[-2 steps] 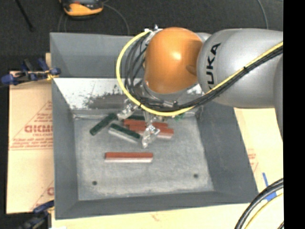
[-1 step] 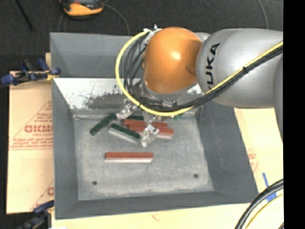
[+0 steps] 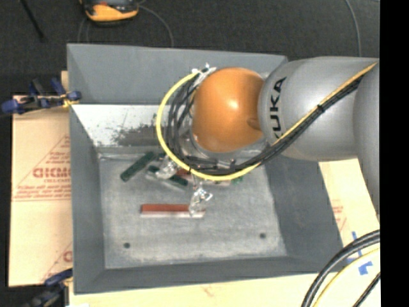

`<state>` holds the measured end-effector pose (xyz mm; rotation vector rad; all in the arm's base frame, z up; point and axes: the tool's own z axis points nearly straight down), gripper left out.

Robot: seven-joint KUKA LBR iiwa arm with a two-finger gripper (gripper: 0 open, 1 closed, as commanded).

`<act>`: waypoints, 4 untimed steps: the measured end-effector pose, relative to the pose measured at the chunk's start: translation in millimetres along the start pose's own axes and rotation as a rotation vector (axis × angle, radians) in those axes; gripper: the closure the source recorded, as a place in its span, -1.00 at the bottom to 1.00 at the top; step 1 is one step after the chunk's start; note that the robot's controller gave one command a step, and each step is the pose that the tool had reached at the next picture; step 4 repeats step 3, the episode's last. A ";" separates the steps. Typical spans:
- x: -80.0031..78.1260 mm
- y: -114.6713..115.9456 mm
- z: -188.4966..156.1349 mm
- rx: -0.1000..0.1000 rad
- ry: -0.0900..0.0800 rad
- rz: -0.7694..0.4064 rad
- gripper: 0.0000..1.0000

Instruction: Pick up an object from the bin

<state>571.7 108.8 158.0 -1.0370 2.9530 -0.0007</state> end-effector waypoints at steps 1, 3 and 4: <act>-2.3 -0.2 79.5 -0.005 0.023 0.089 1.00; -32.6 2.5 -92.5 0.000 0.001 0.021 1.00; -32.6 2.5 -92.5 0.000 0.001 0.021 1.00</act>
Offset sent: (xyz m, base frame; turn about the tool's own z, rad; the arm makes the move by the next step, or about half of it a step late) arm 0.0000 0.0000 0.0000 0.0000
